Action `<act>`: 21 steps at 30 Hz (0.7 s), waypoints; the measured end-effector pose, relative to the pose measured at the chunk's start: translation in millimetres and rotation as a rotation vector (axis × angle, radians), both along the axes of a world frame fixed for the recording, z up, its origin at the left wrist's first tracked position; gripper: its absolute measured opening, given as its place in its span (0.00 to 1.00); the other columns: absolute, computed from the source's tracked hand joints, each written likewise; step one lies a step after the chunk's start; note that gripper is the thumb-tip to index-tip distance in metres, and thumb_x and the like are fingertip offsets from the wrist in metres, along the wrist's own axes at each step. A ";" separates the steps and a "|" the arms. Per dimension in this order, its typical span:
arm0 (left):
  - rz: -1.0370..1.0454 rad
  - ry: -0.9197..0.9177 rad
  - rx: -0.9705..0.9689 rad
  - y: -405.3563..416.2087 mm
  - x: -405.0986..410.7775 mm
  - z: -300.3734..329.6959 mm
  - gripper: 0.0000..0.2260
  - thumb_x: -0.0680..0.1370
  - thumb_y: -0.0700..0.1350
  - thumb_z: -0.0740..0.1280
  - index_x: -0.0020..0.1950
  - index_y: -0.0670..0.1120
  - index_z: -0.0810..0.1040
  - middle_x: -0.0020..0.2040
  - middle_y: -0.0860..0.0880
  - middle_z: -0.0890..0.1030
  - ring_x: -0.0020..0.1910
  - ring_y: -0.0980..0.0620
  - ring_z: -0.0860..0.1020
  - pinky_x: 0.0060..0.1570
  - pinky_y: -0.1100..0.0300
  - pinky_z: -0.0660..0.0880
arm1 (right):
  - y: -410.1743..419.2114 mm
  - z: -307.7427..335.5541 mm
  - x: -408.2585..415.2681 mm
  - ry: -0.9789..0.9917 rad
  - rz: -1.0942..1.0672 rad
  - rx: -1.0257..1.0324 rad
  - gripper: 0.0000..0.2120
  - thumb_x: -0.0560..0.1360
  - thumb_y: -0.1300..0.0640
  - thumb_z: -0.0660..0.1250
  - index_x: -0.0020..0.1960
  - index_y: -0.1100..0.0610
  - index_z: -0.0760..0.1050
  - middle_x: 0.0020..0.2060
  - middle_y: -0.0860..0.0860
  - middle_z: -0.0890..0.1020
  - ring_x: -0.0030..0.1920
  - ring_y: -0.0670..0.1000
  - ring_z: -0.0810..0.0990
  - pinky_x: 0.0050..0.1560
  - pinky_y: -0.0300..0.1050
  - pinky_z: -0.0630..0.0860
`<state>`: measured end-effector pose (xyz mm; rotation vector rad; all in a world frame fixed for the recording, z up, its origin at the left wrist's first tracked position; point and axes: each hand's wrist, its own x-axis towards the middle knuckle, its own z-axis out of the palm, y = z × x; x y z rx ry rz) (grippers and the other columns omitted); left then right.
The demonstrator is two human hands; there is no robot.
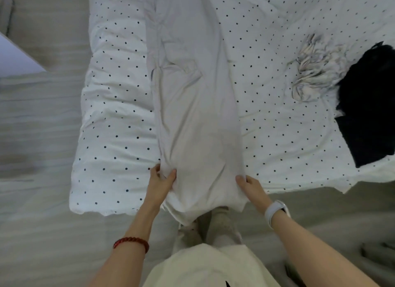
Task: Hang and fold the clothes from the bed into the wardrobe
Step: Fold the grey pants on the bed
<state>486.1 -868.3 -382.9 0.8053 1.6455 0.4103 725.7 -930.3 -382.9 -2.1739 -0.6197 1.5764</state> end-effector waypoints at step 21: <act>0.052 0.031 -0.009 -125.0 -12.1 4.2 0.14 0.82 0.45 0.52 0.38 0.45 0.67 0.37 0.45 0.69 0.34 0.52 0.67 0.34 0.58 0.63 | -105.0 21.5 4.4 -0.151 0.064 0.122 0.11 0.80 0.57 0.57 0.56 0.65 0.69 0.48 0.56 0.74 0.52 0.57 0.75 0.47 0.43 0.68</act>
